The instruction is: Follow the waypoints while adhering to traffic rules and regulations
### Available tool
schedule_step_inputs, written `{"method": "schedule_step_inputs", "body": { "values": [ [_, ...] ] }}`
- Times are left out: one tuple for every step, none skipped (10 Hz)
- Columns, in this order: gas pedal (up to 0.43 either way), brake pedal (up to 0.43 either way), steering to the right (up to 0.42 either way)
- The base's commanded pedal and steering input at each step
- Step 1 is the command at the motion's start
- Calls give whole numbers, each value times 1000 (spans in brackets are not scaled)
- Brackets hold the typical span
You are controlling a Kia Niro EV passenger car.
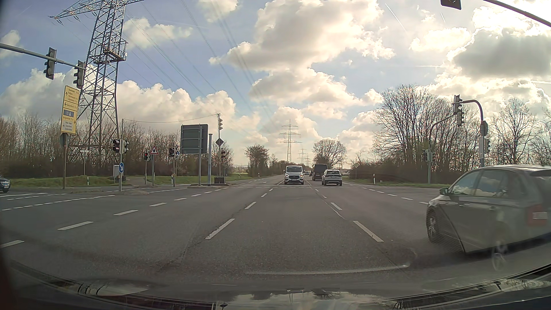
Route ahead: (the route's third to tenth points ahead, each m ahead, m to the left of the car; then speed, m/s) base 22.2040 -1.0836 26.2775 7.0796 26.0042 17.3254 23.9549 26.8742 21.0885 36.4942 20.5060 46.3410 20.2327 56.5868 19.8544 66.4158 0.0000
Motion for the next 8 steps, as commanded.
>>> {"method": "schedule_step_inputs", "body": {
  "values": [
    [0, 280, -1],
    [0, 280, -1],
    [0, 280, -1],
    [0, 280, -1],
    [0, 280, -1],
    [0, 280, -1],
    [0, 280, -1],
    [0, 280, -1]
  ]
}}
